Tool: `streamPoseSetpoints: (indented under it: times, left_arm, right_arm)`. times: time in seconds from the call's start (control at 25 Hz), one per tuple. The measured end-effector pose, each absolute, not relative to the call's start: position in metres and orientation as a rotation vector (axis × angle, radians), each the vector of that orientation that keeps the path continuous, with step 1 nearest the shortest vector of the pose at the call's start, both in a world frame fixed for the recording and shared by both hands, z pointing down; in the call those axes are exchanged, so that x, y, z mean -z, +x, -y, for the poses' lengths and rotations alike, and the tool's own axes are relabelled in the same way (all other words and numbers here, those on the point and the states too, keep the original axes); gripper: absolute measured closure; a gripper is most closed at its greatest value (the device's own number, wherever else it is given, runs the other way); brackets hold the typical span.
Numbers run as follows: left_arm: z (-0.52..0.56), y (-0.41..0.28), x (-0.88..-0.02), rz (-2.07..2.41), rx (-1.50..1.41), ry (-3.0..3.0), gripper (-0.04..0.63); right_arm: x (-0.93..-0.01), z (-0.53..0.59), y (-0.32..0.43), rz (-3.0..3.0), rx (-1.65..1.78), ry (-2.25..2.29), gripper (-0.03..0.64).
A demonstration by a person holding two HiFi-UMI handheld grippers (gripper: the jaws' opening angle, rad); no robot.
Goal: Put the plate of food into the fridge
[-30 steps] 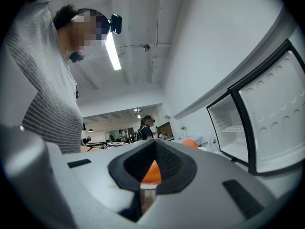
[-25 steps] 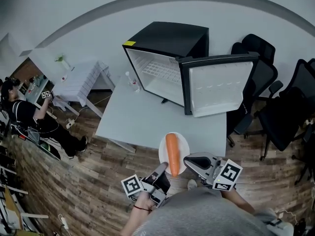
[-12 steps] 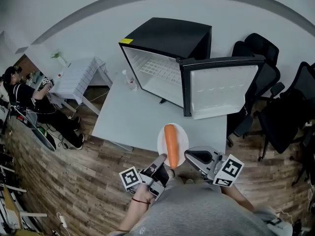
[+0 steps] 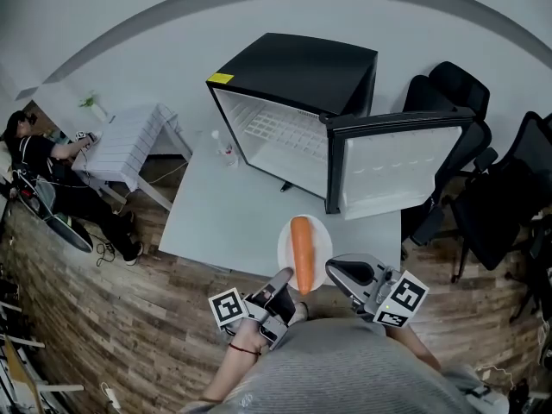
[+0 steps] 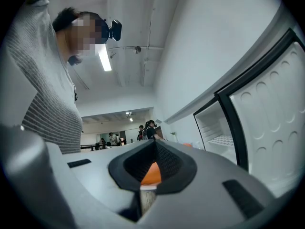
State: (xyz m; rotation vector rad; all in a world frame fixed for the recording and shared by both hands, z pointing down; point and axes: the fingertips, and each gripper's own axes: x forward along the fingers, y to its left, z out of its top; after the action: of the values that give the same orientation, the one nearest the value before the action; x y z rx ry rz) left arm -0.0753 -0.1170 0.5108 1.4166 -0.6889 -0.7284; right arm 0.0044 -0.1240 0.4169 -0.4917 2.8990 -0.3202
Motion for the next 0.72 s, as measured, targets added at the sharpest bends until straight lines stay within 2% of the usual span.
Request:
streamPoseSetpoints:
  times: [0.72]
  left_arm:
    - [0.182, -0.116, -0.520, 0.690, 0.656, 1.429, 0.555]
  right_arm:
    - [-0.423, 0.157, -0.017, -2.885, 0.347, -0.595, 0.603]
